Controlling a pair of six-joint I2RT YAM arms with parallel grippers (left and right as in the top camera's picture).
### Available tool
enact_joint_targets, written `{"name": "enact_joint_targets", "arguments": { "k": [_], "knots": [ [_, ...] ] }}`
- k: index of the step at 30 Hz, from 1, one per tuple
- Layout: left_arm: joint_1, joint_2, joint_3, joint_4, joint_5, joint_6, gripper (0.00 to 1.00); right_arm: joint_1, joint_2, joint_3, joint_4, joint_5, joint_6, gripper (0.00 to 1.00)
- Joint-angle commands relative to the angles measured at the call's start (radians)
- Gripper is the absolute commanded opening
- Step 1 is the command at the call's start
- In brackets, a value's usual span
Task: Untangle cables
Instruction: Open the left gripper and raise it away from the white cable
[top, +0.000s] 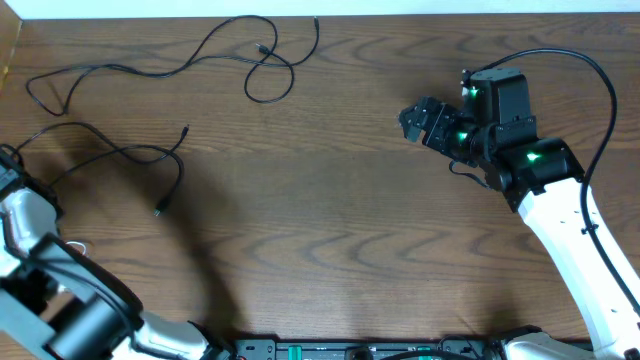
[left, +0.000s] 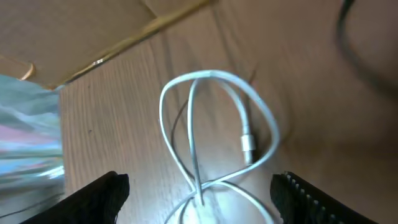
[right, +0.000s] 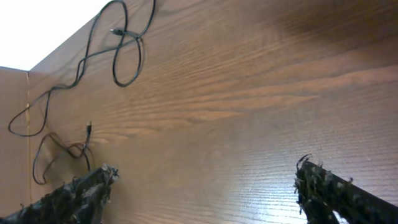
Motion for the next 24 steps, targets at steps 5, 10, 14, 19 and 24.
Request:
{"name": "enact_joint_targets", "arguments": {
  "k": [5,10,14,19,24],
  "knots": [
    [-0.005,-0.353,0.011,0.003,0.752,-0.149,0.97,-0.003,0.005,0.009,-0.050,0.012,-0.037,0.99],
    [-0.138,-0.477,0.011,0.045,1.069,-0.148,0.97,-0.006,-0.003,0.009,-0.106,0.012,-0.233,0.99],
    [-0.422,-0.540,0.011,-0.004,1.055,-0.077,0.98,-0.038,-0.034,0.010,-0.136,0.012,-0.251,0.99],
    [-0.693,-0.592,0.011,-0.188,0.936,0.000,0.98,-0.098,-0.122,0.010,-0.200,0.012,-0.262,0.99],
    [-0.809,-0.699,0.011,-0.280,0.735,-0.001,0.98,-0.125,-0.242,0.009,-0.248,0.019,-0.325,0.99]
  ]
}}
